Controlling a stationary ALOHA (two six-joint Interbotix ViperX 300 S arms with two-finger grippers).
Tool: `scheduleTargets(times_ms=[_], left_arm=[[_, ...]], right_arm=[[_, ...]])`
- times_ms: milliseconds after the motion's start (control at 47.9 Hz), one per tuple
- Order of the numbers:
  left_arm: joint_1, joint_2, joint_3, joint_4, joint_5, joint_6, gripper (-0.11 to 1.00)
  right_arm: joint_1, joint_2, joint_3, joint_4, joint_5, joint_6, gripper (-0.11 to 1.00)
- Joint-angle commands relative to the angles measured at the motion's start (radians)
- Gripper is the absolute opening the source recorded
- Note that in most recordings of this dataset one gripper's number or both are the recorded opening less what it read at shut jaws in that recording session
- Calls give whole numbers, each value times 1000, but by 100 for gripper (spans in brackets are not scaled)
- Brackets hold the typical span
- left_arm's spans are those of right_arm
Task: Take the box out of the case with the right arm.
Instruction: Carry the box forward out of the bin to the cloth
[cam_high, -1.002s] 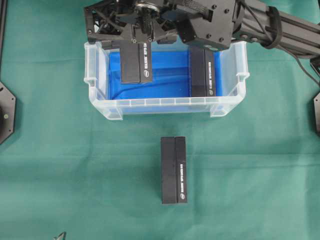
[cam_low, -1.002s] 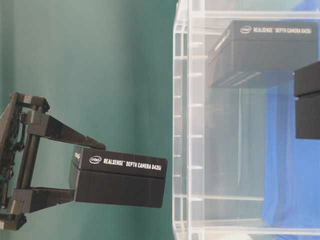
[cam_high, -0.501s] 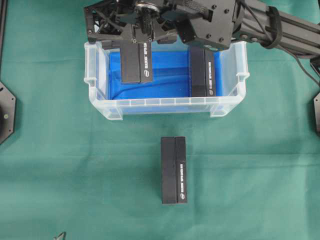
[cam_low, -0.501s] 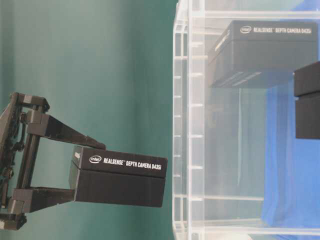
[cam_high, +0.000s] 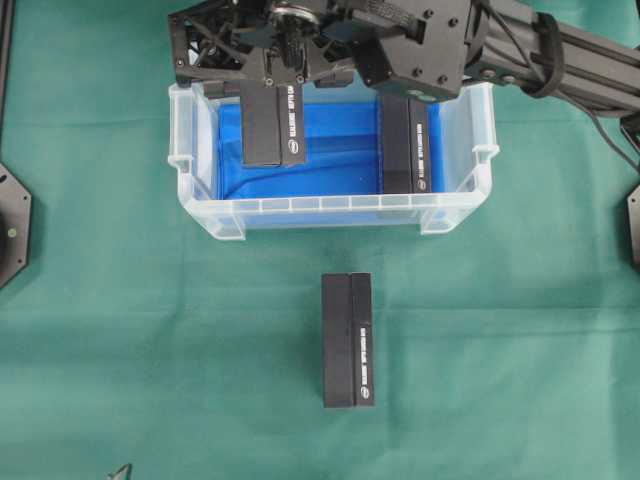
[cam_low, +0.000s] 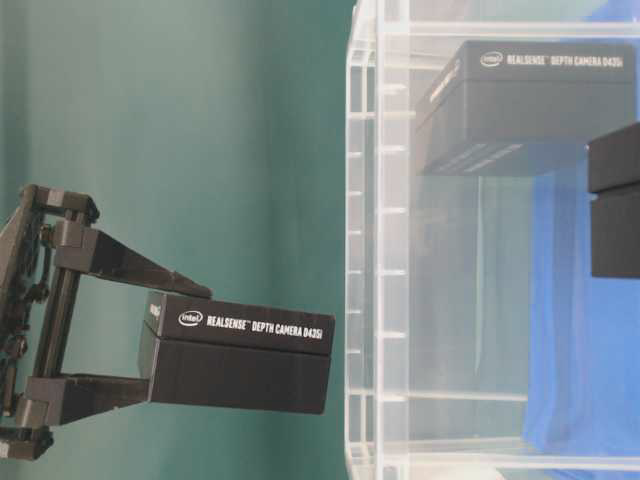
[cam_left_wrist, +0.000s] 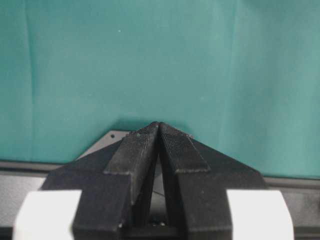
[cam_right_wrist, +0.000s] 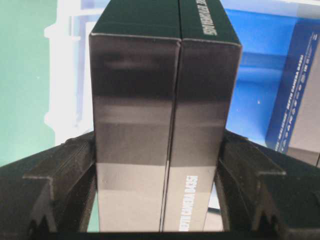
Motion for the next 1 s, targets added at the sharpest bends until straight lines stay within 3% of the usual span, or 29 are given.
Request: scheduleTargets(times_ms=[0,167,355,981], left_arm=[[2,5,-25,2,-3,0,2],[2,5,-25,2,-3,0,2],[2,5,-25,2,-5,0,2],[2,11,-25,2,-5,0,2]], right_arm=[[6,-74,-31,-6,-3,-2,68],[26,-74,-31,-6,2,8,68],[77,-74,-32,-6,25,64,68],[339,-67,-32,-71,25,334,68]])
